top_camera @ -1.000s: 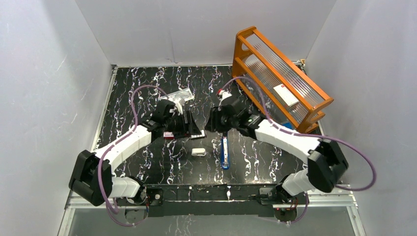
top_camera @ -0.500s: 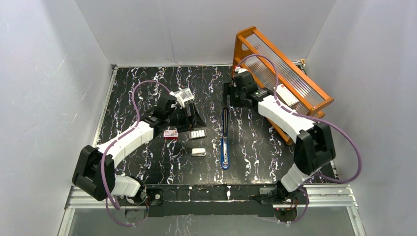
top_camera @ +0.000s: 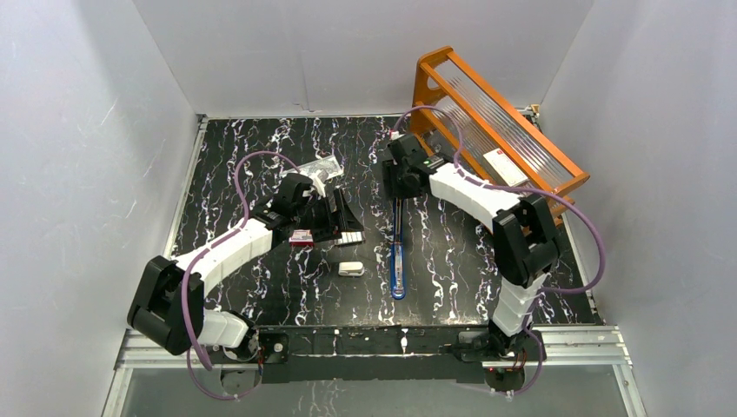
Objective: Load the staples into the stapler
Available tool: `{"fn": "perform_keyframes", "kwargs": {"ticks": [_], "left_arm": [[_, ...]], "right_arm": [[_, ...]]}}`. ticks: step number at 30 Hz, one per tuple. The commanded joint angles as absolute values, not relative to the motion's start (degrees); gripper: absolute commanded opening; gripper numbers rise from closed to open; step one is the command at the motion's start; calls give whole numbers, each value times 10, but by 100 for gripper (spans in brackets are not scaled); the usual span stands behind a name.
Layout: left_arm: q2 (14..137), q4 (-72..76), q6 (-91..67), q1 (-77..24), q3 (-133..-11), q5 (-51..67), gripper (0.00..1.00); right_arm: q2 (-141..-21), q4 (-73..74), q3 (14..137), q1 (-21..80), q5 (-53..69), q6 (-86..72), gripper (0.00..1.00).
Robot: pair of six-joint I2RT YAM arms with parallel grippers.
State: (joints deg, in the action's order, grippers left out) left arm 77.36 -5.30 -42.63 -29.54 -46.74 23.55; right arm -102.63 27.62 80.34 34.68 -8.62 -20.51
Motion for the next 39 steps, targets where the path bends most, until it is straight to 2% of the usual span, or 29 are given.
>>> {"fn": "perform_keyframes", "kwargs": {"ticks": [1,5,10,12,20,28,39], "left_arm": [[758,-46,-420,-299,-462,247,76],[756,-47,-418,-299,-455,249,76],[756,-47,-412,-299,-457,251,76],[755,-49,-412,-299,-457,252,76],[753,-47,-416,-299,-453,252,75],[756,-41,-426,-299,-453,258,75],[760,-31,-436,-299,-447,262,75]], "right_arm": [[-1041,320,850,377,-176,-226,60],[-1042,322,855,390,-239,-242,54],[-1046,314,862,391,-254,-245,34],[-1043,299,865,391,-251,-240,31],[-1005,187,841,392,-240,-199,30],[-971,11,733,392,-267,-160,30],[-878,-63,613,442,-313,-149,30]]}}
